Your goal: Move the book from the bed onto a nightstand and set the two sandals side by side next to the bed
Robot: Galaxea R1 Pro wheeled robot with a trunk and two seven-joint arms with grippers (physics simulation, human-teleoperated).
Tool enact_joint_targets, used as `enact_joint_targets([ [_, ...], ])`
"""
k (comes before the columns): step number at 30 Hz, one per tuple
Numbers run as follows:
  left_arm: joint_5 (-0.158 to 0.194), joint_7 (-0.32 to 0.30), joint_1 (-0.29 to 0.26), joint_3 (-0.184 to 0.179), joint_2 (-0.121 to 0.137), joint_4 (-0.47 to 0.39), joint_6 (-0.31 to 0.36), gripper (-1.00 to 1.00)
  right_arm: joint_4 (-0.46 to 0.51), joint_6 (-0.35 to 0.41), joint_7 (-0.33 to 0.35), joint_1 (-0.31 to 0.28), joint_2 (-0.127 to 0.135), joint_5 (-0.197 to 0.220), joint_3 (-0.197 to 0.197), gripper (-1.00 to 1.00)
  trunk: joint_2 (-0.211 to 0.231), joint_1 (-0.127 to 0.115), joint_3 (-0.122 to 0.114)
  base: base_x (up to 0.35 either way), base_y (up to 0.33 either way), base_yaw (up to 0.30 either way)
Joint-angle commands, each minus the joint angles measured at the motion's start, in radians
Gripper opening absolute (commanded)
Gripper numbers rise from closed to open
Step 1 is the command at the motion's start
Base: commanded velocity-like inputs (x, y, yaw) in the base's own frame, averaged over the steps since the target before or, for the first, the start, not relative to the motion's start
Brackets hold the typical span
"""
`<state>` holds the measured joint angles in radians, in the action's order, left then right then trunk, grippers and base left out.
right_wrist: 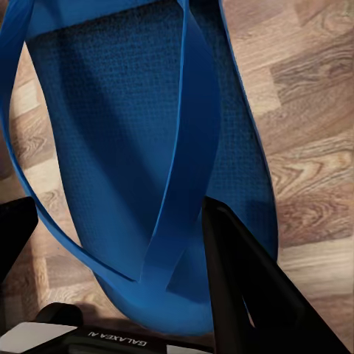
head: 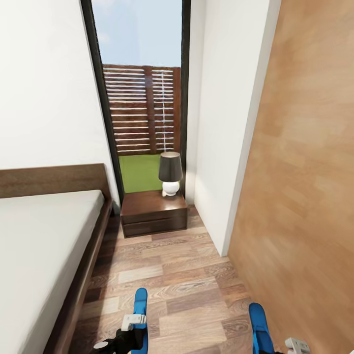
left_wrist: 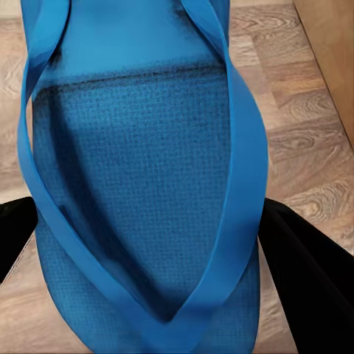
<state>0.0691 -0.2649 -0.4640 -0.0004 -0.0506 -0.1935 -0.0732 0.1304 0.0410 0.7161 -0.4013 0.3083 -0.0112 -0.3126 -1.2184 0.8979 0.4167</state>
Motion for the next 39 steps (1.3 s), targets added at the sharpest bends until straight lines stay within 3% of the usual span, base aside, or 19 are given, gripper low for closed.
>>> enact_joint_targets([
  [1,0.008,-0.004,-0.001,0.0,0.0,0.001,-0.002,-1.0,0.0,0.007,0.005,-0.001,0.0,0.002,-0.007,-1.0,-0.001,0.001,0.001,0.326,0.0,0.0],
  [39,0.008,-0.004,-0.001,0.0,0.0,0.001,-0.002,-1.0,0.0,0.007,0.005,-0.001,0.0,0.002,-0.007,-1.0,-0.001,0.001,0.001,0.326,0.0,0.018],
])
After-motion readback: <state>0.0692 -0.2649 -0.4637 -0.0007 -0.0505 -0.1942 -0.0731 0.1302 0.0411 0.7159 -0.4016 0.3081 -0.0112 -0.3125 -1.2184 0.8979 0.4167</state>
